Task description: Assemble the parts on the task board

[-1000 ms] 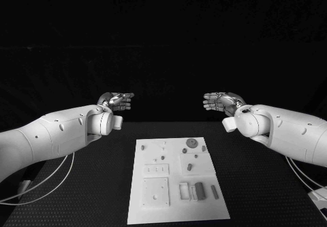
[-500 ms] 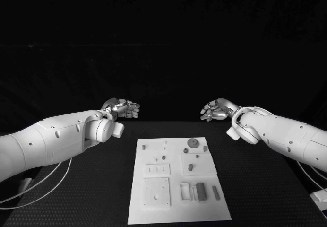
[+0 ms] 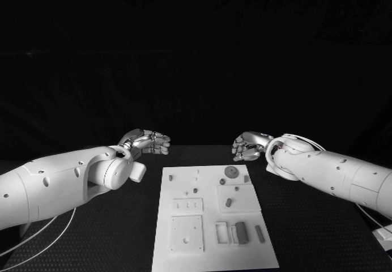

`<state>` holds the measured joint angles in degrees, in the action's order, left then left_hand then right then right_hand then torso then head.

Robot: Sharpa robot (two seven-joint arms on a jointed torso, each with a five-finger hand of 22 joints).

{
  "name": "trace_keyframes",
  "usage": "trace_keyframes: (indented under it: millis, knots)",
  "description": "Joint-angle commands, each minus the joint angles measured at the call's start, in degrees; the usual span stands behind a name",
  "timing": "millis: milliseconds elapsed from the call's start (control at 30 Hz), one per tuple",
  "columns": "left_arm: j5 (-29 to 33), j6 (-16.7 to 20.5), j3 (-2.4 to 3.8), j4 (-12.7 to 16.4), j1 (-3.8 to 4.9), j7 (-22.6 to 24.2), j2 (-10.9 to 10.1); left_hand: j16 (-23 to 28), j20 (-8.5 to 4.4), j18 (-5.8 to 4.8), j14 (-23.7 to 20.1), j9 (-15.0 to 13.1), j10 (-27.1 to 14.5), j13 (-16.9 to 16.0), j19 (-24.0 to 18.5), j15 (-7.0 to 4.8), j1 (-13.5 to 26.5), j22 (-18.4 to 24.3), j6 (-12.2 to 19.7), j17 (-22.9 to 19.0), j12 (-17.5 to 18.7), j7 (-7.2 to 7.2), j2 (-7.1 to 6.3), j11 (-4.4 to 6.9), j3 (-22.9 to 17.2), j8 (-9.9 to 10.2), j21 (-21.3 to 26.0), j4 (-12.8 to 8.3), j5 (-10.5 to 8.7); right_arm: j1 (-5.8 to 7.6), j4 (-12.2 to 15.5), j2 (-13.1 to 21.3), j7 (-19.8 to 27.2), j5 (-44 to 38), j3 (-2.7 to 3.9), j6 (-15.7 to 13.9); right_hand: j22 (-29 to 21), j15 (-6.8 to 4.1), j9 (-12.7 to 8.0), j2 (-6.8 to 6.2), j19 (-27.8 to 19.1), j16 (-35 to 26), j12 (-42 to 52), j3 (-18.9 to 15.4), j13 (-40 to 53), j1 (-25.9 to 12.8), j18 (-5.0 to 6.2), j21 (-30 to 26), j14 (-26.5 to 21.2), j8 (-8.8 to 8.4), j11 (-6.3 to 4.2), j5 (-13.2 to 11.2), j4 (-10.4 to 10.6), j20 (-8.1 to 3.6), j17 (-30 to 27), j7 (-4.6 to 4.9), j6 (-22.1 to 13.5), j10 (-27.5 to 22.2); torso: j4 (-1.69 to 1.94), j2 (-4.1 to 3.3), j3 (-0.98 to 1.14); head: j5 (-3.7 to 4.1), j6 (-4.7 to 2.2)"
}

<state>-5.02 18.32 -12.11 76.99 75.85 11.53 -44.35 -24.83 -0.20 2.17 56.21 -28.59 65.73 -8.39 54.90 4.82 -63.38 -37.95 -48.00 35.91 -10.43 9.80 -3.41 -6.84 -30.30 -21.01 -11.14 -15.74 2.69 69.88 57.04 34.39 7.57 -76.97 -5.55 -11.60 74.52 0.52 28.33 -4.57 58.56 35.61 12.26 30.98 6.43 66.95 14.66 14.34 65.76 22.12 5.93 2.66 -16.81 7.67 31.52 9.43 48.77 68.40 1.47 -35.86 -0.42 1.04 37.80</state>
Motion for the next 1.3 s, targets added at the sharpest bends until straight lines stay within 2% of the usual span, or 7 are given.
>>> trace_keyframes:
  millis: [33, 67, 267, 367, 500, 1000, 1300]
  knots:
    - [-0.4, -1.1, 0.08, 2.2, 0.07, 1.7, -0.6, 0.3, -0.25, -0.51, 0.2, 0.1, 0.1, 0.0, 0.0, 0.33, 0.3, -0.1, -0.1, 0.1, 0.4, 0.32, -0.34, -0.14, 0.3, 0.4, 0.1, 0.0, 0.22, -0.19, 0.8, -0.1, -0.7, -10.9, 0.02, -0.6, 0.1, 0.03, -0.2, -1.1, 0.2, 0.1, -0.8, -0.4, -0.2, -0.2, 0.34, 0.1, 0.2, -0.59, 0.33, 0.2, 0.1, -0.06, 0.3, 0.35, -0.4, -0.7, 0.8, -1.44, -0.27, 0.98, -0.27]
    - [-0.3, -1.1, 0.08, 3.0, 0.07, 1.7, -0.9, 0.3, -0.25, -0.53, 0.2, 0.1, 0.1, 0.0, 0.0, 0.34, 0.4, -0.1, 0.0, 0.2, 0.5, 0.33, -0.37, -0.15, 0.3, 0.5, 0.1, 0.0, 0.22, -0.35, 1.1, -0.1, -0.8, -12.3, 0.02, -0.9, 0.2, -0.02, -0.3, -1.44, 0.4, 0.2, -0.7, -0.5, 0.0, -0.3, 0.34, 0.1, 0.4, -0.77, 0.22, 0.2, 0.1, -0.08, 0.5, 0.43, -0.4, -0.3, 1.0, -1.82, -0.33, 1.18, -0.27]
    - [-0.3, -1.3, 0.08, 5.1, 0.07, 1.6, -1.3, 0.4, -0.26, -0.56, 0.1, 0.2, 0.1, 0.0, 0.0, 0.38, 0.6, -0.1, 0.0, 0.3, 0.7, 0.39, -0.48, -0.2, 0.4, 0.7, 0.2, 0.0, 0.22, -1.0, 2.3, -0.2, -1.6, -17.1, 0.02, -1.1, 1.5, -0.9, -0.4, -2.39, 2.5, 2.6, -0.3, -0.9, 1.6, -0.3, 0.34, 1.4, 2.2, -1.26, -0.57, 0.2, 0.1, -0.88, 3.3, 0.32, 0.2, 1.4, 1.77, -3.0, -0.63, 1.92, -0.21]
    - [-0.3, -1.4, 0.1, 5.6, 0.08, 1.6, -1.3, 0.5, -0.26, -0.58, 0.1, 0.2, 0.0, 0.0, 0.0, 0.4, 0.6, -0.1, 0.1, 0.3, 0.8, 0.41, -0.49, -0.23, 0.4, 0.7, 0.2, 0.0, 0.22, -1.35, 2.7, -0.3, -1.9, -18.5, 0.02, -0.9, 1.8, -1.23, -0.4, -2.66, 3.1, 3.8, 0.0, -1.1, 2.7, -0.4, 0.34, 2.1, 2.3, -1.41, -0.9, 0.2, 0.1, -1.24, 4.6, 0.21, 0.6, 1.9, 2.05, -3.28, -0.71, 2.01, 0.04]
    - [-0.3, -1.5, 0.12, 6.3, 0.08, 1.6, -1.5, 0.6, -0.26, -0.59, 0.1, 0.3, 0.0, 0.0, -0.1, 0.42, 0.7, -0.1, 0.1, 0.4, 1.0, 0.45, -0.51, -0.26, 0.4, 0.8, 0.3, 0.0, 0.22, -1.83, 3.9, -0.2, -2.2, -20.3, 0.02, 0.5, 1.9, -2.18, -0.3, -3.24, 4.7, 7.3, 1.8, -1.7, 6.6, -0.9, 0.34, 4.4, 2.7, -1.73, -1.95, 0.2, 0.2, -2.13, 8.1, -0.05, 1.3, 3.4, 2.42, -3.83, -0.89, 2.2, 0.34]
    - [-0.3, -1.7, 0.16, 6.6, 0.1, 1.5, -1.6, 0.8, -0.24, -0.61, 0.1, 0.4, 0.0, 0.0, -0.1, 0.45, 1.0, -0.2, 0.3, 0.6, 1.3, 0.55, -0.57, -0.33, 0.5, 1.0, 0.3, 0.1, 0.22, -2.57, 3.2, -0.5, -2.8, -22.3, -0.03, 1.3, 1.9, -2.83, 0.1, -3.18, 4.7, 10.4, 3.7, -1.2, 16.7, -1.5, 0.34, 8.5, 2.7, -2.69, -2.62, 0.2, 0.3, -2.82, 11.5, -0.37, 2.2, 2.3, 3.04, -5.2, -1.37, 2.68, 0.73]
    - [-0.3, -1.9, 0.2, 6.7, 0.15, 1.4, -1.7, 0.8, -0.23, -0.61, 0.1, 0.4, 0.0, 0.0, -0.1, 0.46, 1.0, -0.2, 0.3, 0.7, 1.4, 0.57, -0.57, -0.34, 0.5, 1.1, 0.4, 0.1, 0.22, -2.9, 2.9, -0.5, -3.0, -23.9, -0.13, 1.8, 1.9, -3.13, 0.5, -3.18, 4.6, 11.8, 4.8, -1.0, 22.2, -1.7, 0.34, 10.6, 2.8, -3.04, -3.01, 0.2, 0.3, -3.18, 12.6, -0.62, 2.6, 2.1, 3.31, -5.87, -1.56, 2.99, 0.84]
